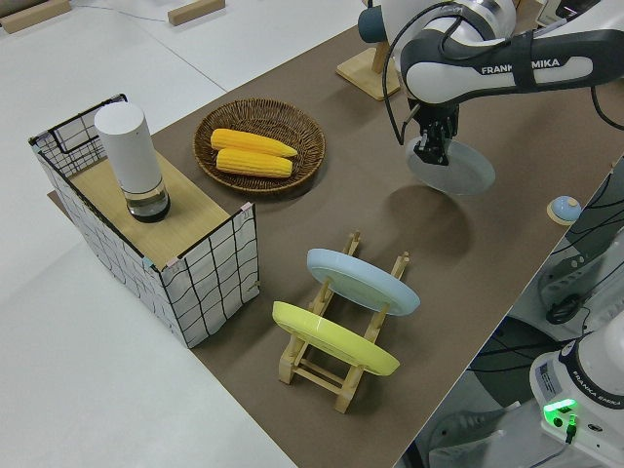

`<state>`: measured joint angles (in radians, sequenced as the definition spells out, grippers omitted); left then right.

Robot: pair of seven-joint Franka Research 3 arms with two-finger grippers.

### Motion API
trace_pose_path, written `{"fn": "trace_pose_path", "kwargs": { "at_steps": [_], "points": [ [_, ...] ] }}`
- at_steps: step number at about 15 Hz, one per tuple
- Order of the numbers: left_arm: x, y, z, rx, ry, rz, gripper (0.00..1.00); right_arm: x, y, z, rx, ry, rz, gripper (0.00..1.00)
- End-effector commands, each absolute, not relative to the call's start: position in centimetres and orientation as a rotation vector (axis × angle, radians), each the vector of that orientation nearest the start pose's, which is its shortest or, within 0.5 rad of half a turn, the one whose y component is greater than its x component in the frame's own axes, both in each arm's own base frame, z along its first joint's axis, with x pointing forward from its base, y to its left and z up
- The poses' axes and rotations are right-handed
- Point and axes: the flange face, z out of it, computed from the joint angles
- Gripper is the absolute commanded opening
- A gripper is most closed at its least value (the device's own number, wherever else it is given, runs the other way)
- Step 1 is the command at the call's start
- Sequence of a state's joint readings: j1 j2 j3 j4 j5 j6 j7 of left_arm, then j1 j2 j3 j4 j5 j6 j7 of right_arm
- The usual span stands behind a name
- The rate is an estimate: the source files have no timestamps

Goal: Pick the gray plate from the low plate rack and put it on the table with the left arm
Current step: 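Carry the plate away from the rack and lower it flat onto the table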

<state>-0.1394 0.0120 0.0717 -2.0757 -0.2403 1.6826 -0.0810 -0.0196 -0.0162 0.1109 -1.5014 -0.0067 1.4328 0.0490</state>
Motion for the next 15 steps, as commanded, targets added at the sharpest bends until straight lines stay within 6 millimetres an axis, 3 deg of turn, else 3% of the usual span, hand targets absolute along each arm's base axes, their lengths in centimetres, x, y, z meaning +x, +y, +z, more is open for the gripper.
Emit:
{"fn": "trace_pose_path", "kwargs": {
  "at_steps": [1,4,8,10,15],
  "points": [
    [49.57,-5.94,39.09,-3.235,-0.147,0.668,0.08,53.07,4.71,65.7,-3.134,-0.043,0.092,0.99],
    [49.57,-5.81,38.99,-3.222,-0.141,0.666,0.13,53.07,4.71,65.7,-3.134,-0.043,0.092,0.987],
    [49.9,-5.66,38.11,-3.202,-0.11,0.656,0.62,53.07,4.71,65.7,-3.134,-0.043,0.092,0.987],
    [50.0,-5.63,38.13,-3.203,-0.102,0.643,0.79,53.07,4.71,65.7,-3.134,-0.043,0.092,0.99],
    [50.1,-5.29,38.31,-3.179,-0.082,0.624,0.94,53.07,4.71,65.7,-3.134,-0.043,0.092,0.99]
  ]
}}
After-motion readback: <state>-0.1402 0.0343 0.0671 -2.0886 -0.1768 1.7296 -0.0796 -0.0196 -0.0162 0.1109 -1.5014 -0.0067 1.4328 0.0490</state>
